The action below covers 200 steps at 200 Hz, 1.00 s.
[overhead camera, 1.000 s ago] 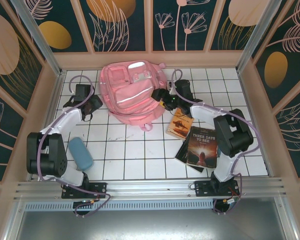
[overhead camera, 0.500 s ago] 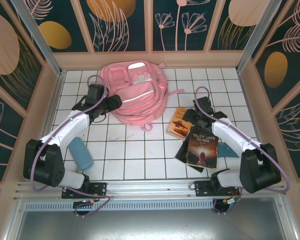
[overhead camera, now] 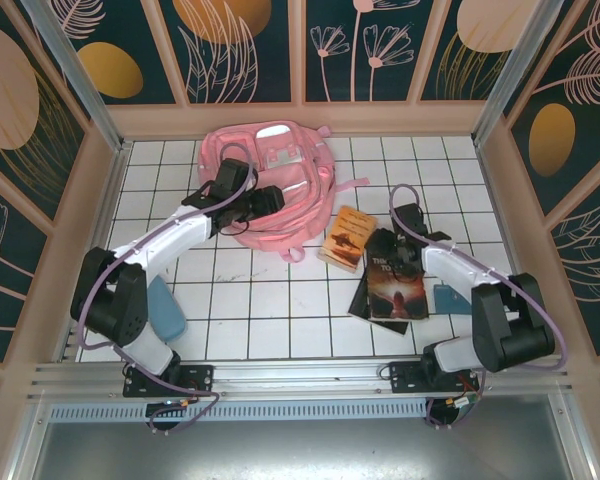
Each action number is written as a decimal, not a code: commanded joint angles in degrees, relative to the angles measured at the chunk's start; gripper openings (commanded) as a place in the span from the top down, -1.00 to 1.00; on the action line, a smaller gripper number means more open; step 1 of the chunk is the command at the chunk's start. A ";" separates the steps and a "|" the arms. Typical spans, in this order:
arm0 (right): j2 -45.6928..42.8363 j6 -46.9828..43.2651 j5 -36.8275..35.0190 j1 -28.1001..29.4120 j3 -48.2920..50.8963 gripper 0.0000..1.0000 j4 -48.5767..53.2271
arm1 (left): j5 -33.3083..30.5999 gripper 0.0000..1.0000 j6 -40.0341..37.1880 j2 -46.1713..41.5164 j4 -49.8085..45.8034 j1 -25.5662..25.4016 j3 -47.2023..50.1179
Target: Pack books, pencil case, and school supplies into a backpack
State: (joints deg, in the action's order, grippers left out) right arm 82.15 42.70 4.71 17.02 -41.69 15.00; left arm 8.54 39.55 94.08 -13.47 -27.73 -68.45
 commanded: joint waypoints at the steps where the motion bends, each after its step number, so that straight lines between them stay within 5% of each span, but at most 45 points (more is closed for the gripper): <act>1: 5.91 3.43 13.82 0.61 -0.16 -0.67 -9.44 | 2.66 -0.38 1.44 1.70 0.71 -0.90 -2.60; 71: -0.71 -8.53 -10.33 -3.00 -9.31 -0.77 14.60 | 7.71 -0.35 8.37 5.55 6.47 -8.39 -2.22; 124: 1.28 -11.93 -2.92 -7.98 -5.98 -0.73 12.04 | 11.32 -0.32 13.91 13.79 10.28 -14.72 -5.72; 200: 2.95 -12.87 6.07 -8.84 -2.71 -0.23 7.37 | 17.52 -0.08 17.66 25.94 11.04 -17.86 -13.32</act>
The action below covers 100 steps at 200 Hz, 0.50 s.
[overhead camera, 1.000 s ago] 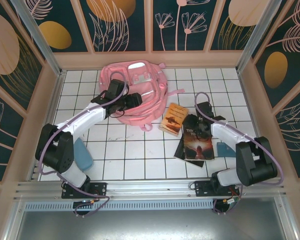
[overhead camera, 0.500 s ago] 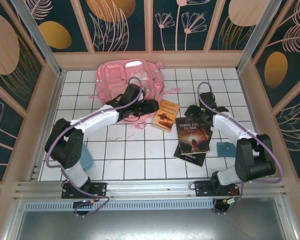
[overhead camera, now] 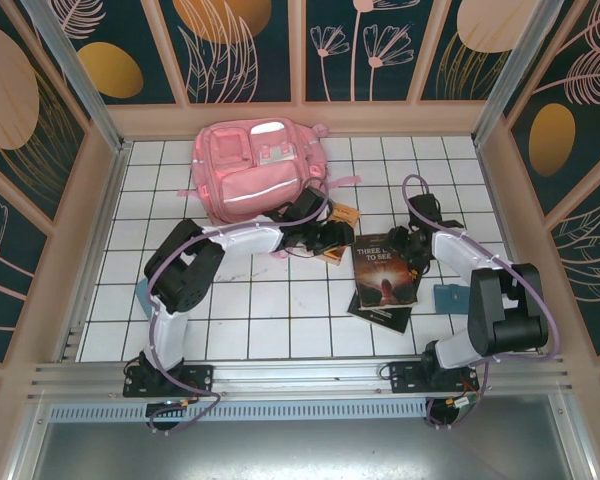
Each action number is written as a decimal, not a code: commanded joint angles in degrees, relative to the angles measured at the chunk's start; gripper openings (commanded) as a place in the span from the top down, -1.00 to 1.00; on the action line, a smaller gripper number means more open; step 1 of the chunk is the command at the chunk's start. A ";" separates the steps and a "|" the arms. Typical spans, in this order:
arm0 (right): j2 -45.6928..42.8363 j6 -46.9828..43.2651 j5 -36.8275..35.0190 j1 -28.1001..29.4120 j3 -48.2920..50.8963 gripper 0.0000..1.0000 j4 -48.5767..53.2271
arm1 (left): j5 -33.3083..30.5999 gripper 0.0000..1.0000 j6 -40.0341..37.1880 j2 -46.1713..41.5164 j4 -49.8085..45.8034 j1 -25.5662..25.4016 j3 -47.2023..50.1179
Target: Pack books, pencil case, and school supplies into a backpack
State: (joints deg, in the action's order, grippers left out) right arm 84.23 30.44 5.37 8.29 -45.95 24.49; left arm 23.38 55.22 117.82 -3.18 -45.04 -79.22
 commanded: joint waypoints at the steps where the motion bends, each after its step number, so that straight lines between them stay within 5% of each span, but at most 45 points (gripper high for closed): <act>1: 0.91 -0.58 5.47 -0.12 1.61 -0.23 -2.18 | 2.66 -0.07 2.04 2.31 0.64 -0.56 -2.62; 100: 0.59 -1.17 6.81 -0.93 2.54 -0.05 -3.70 | -0.69 0.02 4.35 6.14 -7.80 -2.83 -4.70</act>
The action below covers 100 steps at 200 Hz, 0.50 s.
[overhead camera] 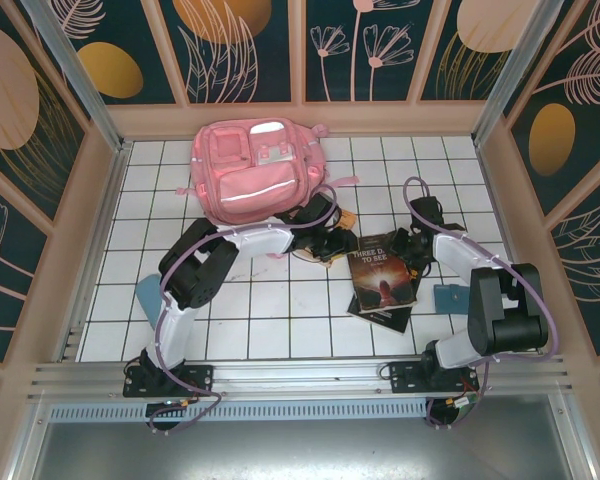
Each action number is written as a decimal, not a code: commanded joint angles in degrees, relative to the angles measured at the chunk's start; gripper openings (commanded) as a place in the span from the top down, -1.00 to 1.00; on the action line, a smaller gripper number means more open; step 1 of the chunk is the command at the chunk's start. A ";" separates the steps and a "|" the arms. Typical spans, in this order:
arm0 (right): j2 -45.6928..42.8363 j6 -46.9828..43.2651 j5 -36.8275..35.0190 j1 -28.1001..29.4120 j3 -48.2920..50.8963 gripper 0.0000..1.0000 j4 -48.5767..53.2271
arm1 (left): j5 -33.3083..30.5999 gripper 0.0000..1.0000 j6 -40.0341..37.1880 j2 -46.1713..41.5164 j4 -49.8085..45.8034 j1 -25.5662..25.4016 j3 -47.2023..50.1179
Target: Pack books, pencil case, and school supplies into a backpack
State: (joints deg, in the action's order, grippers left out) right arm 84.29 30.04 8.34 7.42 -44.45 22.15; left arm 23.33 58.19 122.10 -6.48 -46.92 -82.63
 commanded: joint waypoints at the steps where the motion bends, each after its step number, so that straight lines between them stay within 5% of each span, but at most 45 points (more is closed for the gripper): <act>1: 0.52 -0.82 3.86 -0.04 1.03 -0.05 -1.34 | -0.65 0.01 1.34 1.92 -4.55 -0.92 -1.38; 71: -1.23 -0.26 4.09 -0.13 2.07 -0.04 -2.00 | -11.38 -0.08 1.56 2.91 -14.46 -3.62 -6.72; 100: -1.50 -0.25 4.81 -0.08 2.73 -0.04 -2.71 | -7.88 -0.05 3.57 1.82 -8.56 -3.73 -3.08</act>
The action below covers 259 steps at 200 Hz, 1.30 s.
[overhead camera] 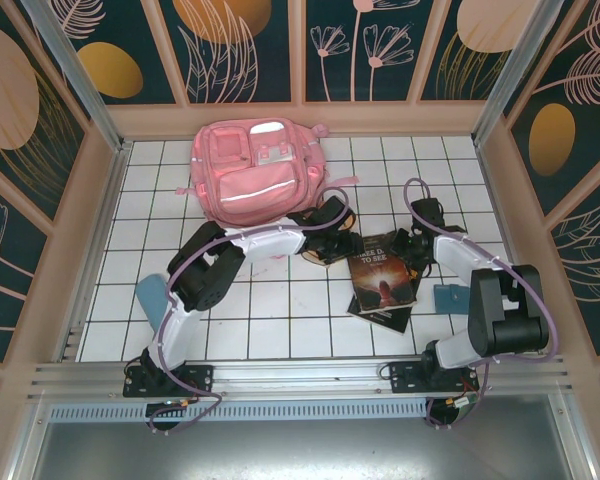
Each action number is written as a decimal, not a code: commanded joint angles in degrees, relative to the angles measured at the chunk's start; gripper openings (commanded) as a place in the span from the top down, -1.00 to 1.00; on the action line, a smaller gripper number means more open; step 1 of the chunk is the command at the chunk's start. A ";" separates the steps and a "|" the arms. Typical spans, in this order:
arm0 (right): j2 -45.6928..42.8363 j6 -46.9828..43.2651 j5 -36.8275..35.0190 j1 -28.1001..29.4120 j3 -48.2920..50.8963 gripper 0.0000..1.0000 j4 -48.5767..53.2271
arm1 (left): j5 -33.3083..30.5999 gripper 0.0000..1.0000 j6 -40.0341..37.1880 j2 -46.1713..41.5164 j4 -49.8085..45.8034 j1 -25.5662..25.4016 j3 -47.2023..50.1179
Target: Pack books, pencil case, and school supplies into a backpack
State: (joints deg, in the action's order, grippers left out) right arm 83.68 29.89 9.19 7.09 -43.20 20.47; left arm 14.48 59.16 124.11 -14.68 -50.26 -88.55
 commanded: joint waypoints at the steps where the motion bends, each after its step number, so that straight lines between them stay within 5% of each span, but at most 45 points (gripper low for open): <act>1: -0.89 -0.09 3.93 0.23 1.51 -0.04 -1.08 | 1.20 -0.05 2.67 -0.14 -0.09 -0.42 2.85; 94: -2.27 -0.18 6.87 0.21 2.76 0.00 -2.88 | 5.78 -0.09 3.10 1.49 3.04 -0.65 -2.67; 124: -2.56 0.08 7.57 0.27 2.97 0.05 -3.34 | 8.02 0.01 3.23 -2.90 10.53 -0.67 0.40; 217: -6.71 2.02 19.18 1.64 3.06 0.22 -10.39 | 0.44 0.08 -0.09 -10.15 4.98 1.98 3.82; 259: -0.35 1.04 16.02 4.15 0.09 0.26 -8.95 | -2.84 -0.04 0.10 -13.43 1.91 4.72 10.91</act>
State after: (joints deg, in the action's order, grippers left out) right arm 80.03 30.98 25.30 10.04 -40.75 11.77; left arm 14.11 59.88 112.84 -9.78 -47.37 -81.30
